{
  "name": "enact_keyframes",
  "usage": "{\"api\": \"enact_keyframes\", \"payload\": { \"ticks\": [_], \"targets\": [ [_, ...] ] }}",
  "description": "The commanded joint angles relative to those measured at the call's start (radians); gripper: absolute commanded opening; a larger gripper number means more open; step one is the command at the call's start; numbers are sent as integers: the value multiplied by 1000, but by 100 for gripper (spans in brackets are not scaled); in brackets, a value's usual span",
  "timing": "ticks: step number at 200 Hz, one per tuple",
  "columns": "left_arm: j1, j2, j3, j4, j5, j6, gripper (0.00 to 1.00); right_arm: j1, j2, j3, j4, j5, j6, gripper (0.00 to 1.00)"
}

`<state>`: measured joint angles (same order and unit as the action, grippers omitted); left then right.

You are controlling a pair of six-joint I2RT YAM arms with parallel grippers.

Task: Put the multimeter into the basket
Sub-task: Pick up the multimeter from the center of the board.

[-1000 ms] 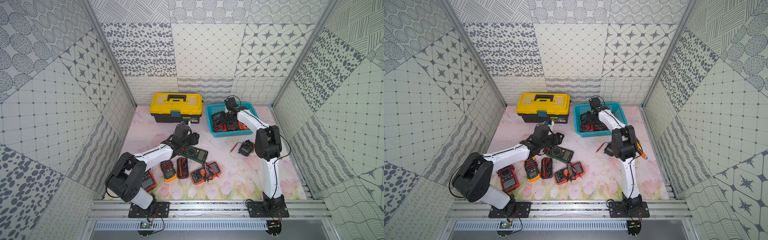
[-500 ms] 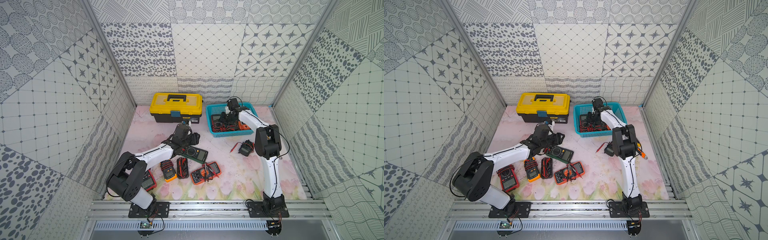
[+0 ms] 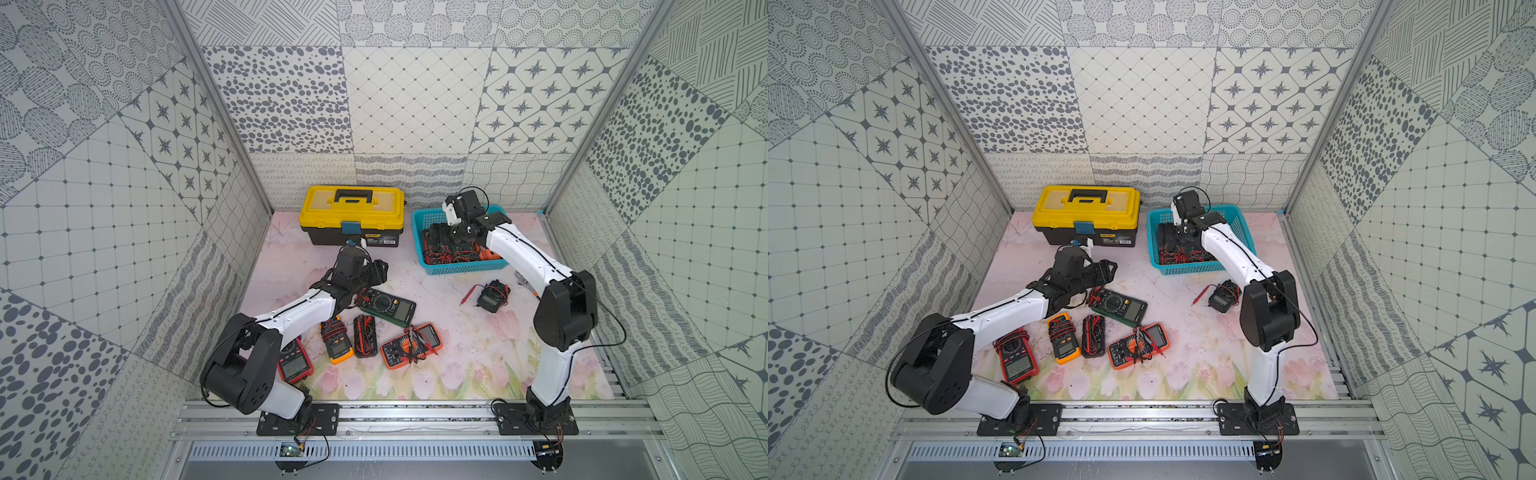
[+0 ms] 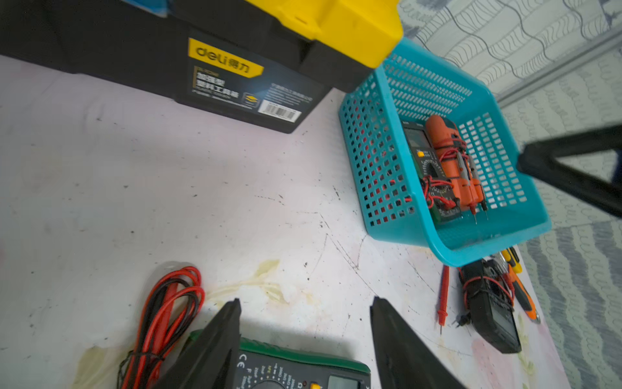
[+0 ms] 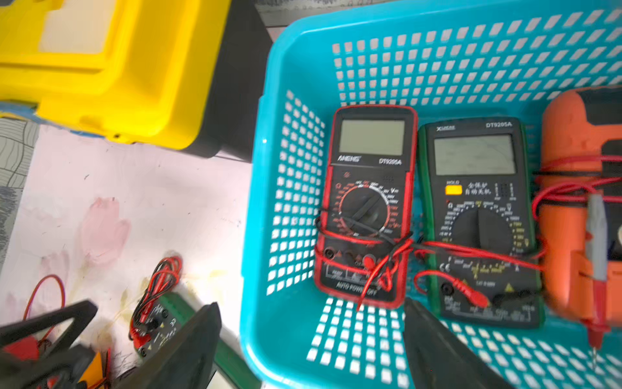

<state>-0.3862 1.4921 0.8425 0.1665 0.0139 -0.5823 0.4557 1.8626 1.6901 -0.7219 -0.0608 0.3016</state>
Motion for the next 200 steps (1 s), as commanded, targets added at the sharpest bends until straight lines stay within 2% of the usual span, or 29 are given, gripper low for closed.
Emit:
{"api": "enact_keyframes", "payload": {
  "ticks": [1,30,53,68,88,117,148,200],
  "targets": [
    [67,-33,-35,-17,12,-98,65,84,-109,-132,-2,187,20,98],
    [68,-79,-65,-63,39,-32,65,196,-257,-311,-47,322,195,98],
    [60,-131,-96,-110,158,52,64,262,-345,-440,-110,381,349,98],
    [20,-160,-97,-200,198,105,65,272,-403,-522,-143,394,421,98],
    [-85,-172,-58,-378,181,183,67,271,-494,-627,-155,400,489,98],
    [-246,-154,15,-578,148,293,74,227,-618,-741,-160,381,539,98],
    [-398,-80,111,-743,102,464,93,126,-738,-844,-147,343,549,98],
    [-561,18,180,-893,55,701,99,36,-855,-945,-89,285,541,98]
  ]
}}
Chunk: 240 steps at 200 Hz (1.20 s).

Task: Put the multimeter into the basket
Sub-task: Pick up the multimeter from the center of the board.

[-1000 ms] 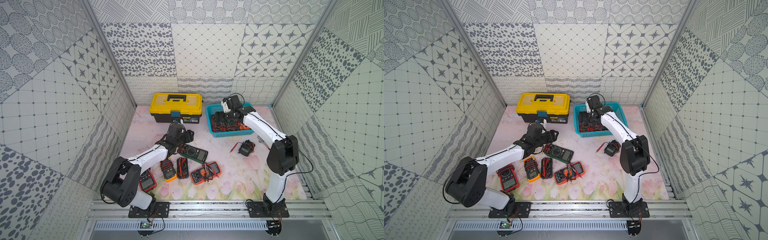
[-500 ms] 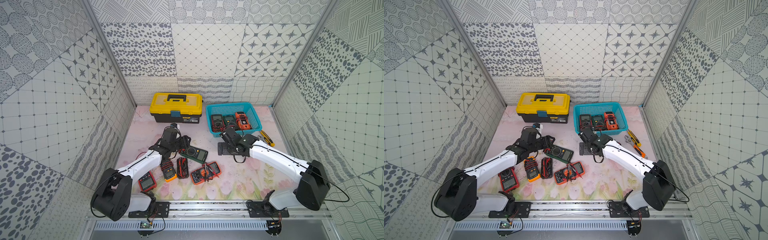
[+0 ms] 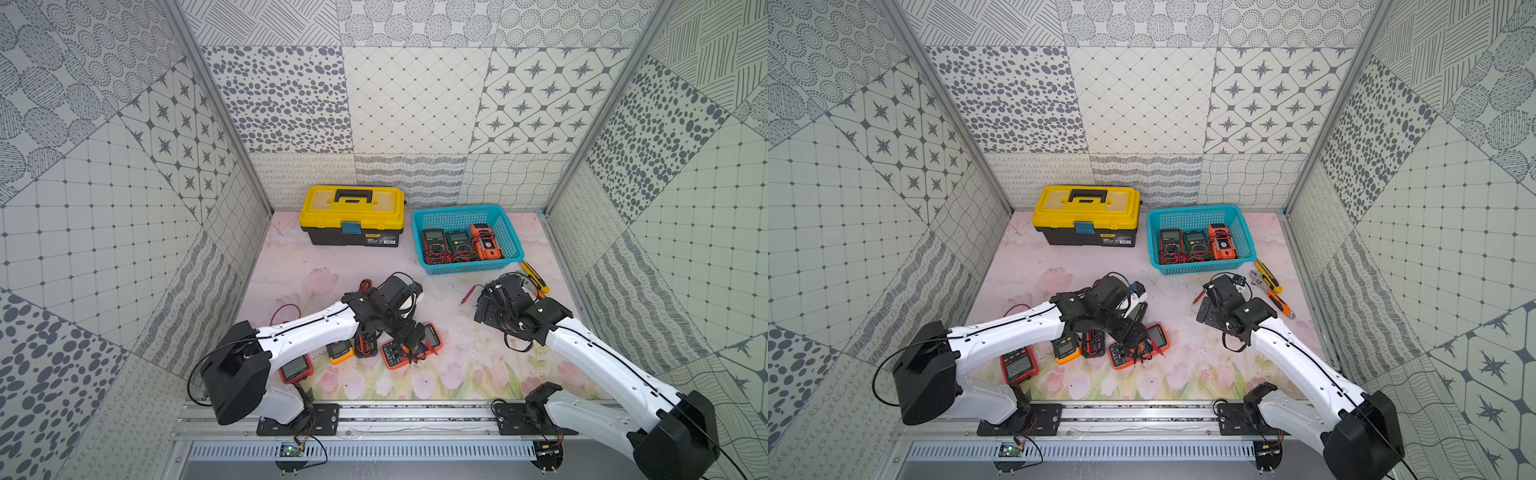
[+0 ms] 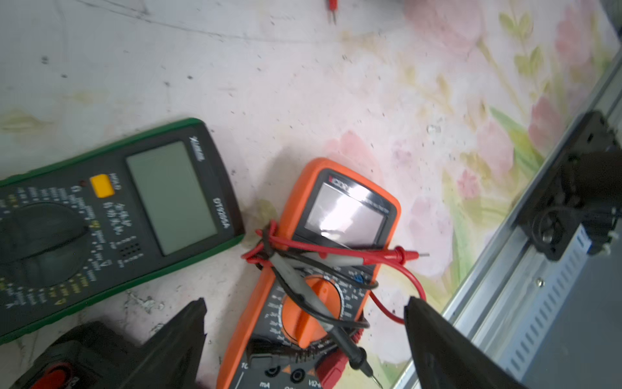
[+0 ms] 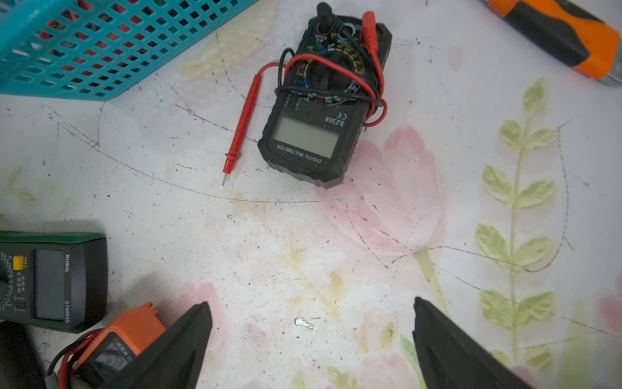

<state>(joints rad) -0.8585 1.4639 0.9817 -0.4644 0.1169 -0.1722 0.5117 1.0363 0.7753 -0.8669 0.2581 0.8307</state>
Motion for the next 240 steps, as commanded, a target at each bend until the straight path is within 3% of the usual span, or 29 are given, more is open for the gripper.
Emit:
{"api": "enact_keyframes", "payload": {
  "ticks": [1,35,144,179,240],
  "targets": [
    [-91,49,41,-265,-49,295,99,-19,-30,-33,57,-34,11,98],
    [-114,95,66,-297,-75,365,99,-32,-16,-58,96,-63,5,98],
    [-114,245,96,-194,-283,368,99,-36,51,-52,161,-97,-32,98],
    [-113,230,96,-167,-260,375,99,-37,80,-48,183,-113,-41,98],
    [-111,340,127,-172,-211,381,95,-39,73,-42,183,-106,-55,98]
  ]
}}
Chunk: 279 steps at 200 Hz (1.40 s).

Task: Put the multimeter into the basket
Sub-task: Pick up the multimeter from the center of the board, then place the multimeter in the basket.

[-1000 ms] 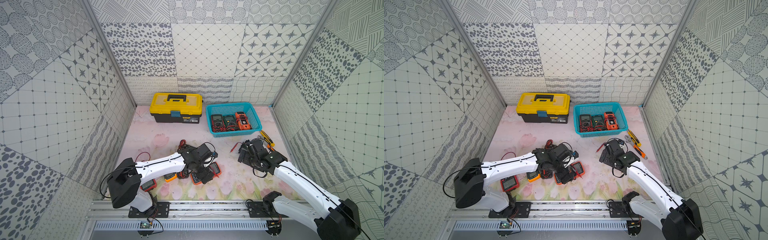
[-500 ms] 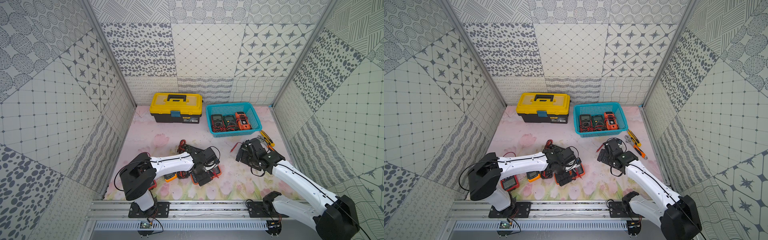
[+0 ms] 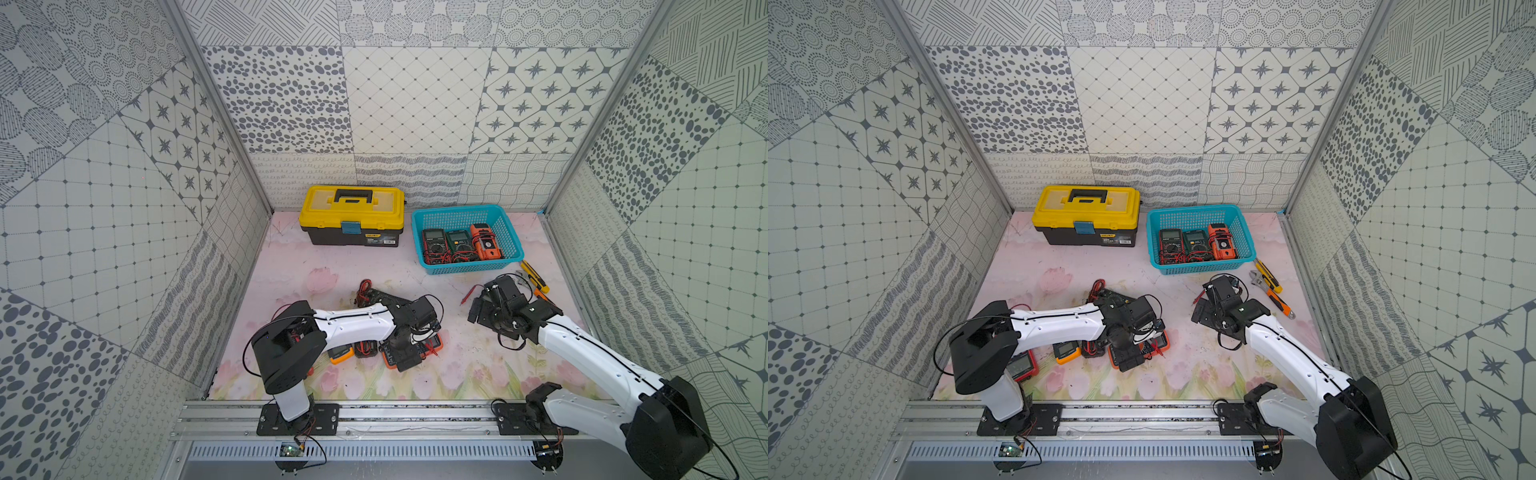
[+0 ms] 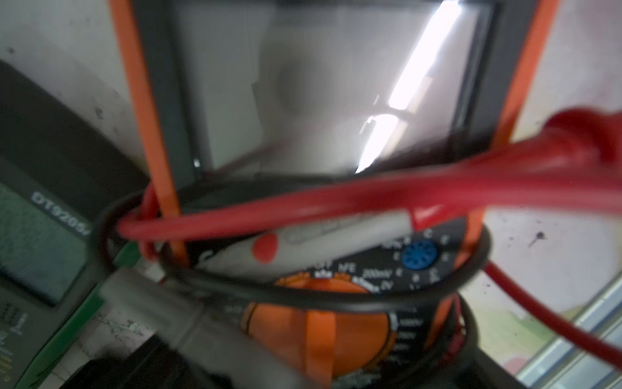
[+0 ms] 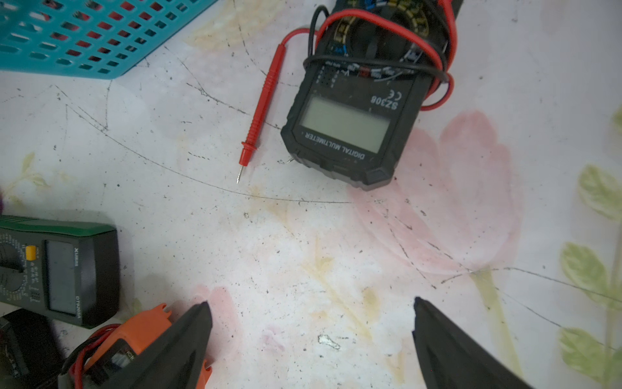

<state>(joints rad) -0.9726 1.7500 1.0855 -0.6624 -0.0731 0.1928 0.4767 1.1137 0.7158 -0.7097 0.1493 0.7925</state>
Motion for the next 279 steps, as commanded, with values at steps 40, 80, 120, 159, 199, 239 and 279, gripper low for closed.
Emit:
{"api": "enact_keyframes", "payload": {
  "ticks": [40,80,120,159,199,239,279],
  "targets": [
    [3,87,30,24,-20,-15,68,-8,-3,14,26,1,-19,98],
    [3,10,34,14,-1,-65,18,-9,-9,12,24,39,-22,98],
    [2,-110,71,4,10,-174,0,-10,-50,13,-14,135,11,98],
    [6,-135,245,-73,-89,-377,0,-12,-134,15,-68,245,32,98],
    [27,21,607,-182,-281,-608,0,-13,-193,33,-81,310,21,98],
    [50,286,1053,-385,-479,-849,0,-14,-203,58,-73,310,-24,98],
    [94,479,1323,-392,-490,-960,0,-14,-215,46,-40,288,-66,98]
  ]
}}
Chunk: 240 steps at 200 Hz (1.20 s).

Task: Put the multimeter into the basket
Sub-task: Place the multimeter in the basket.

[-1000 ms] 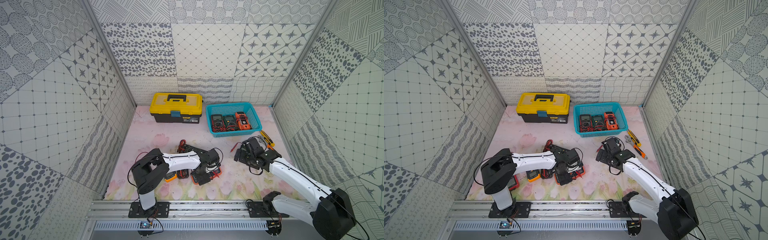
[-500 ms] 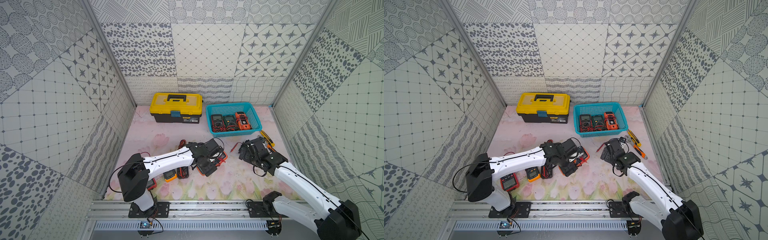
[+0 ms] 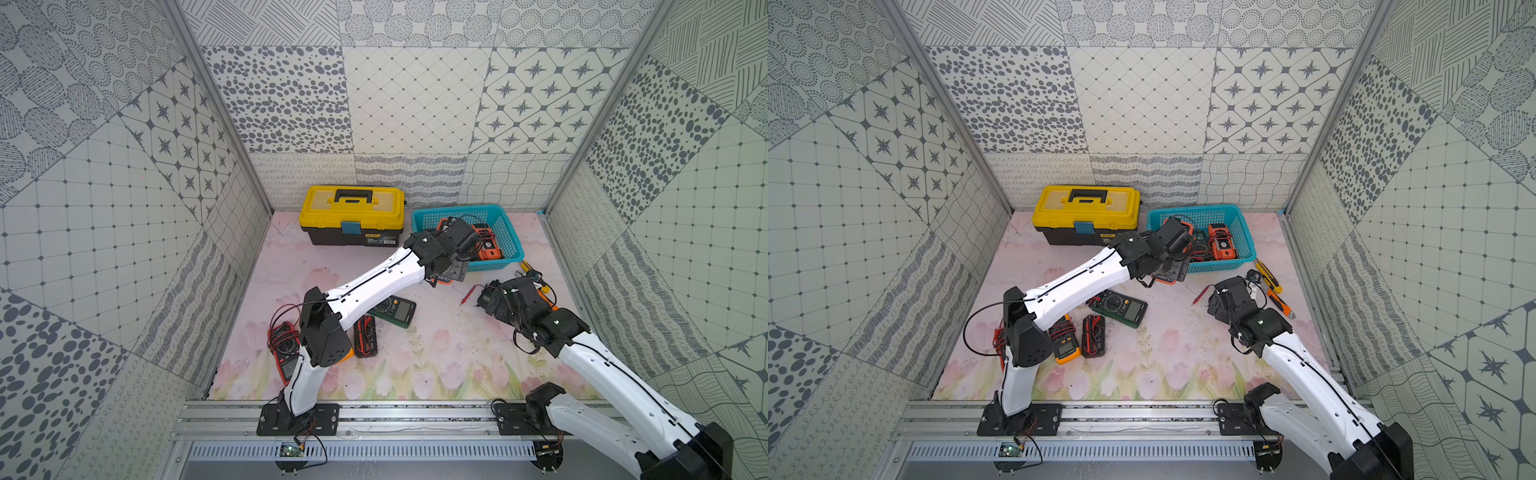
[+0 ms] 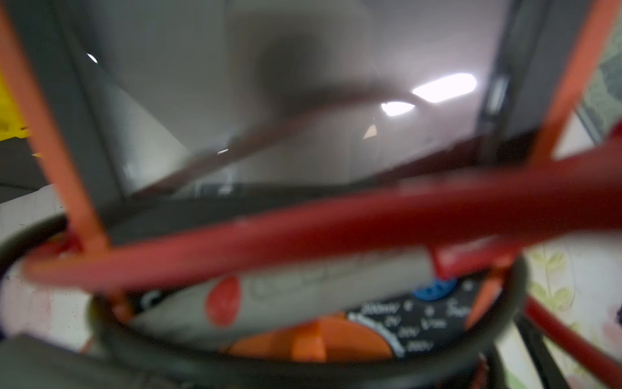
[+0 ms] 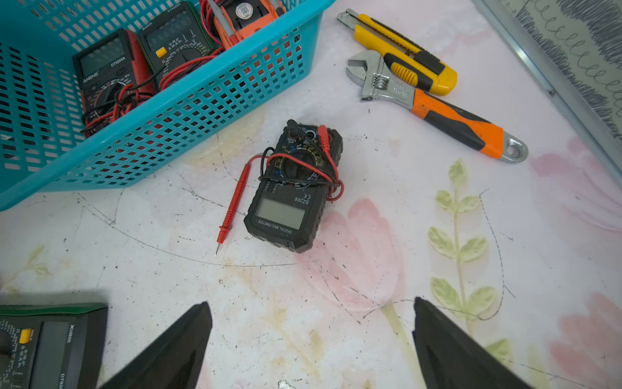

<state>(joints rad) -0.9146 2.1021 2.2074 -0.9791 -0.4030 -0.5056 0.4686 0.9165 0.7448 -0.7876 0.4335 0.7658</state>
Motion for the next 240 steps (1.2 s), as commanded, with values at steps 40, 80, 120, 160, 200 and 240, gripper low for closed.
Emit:
{"api": "enact_keyframes", "payload": {
  "ticks": [40,80,120,160,200,240],
  "targets": [
    [101,191,219,71,-137,-323,0,-5,-15,5,63,-37,-42,98],
    [130,257,229,244,-98,-271,0,-6,-4,-12,111,-78,-45,98],
    [159,371,364,225,-80,-280,0,-5,14,-10,132,-109,-48,98],
    [174,433,376,276,-46,-260,0,-5,28,-3,146,-124,-56,98],
    [181,479,391,254,-87,-213,0,-6,34,-2,148,-132,-59,98],
    [187,492,389,162,-118,-208,0,-5,46,1,156,-132,-59,98]
  ]
}}
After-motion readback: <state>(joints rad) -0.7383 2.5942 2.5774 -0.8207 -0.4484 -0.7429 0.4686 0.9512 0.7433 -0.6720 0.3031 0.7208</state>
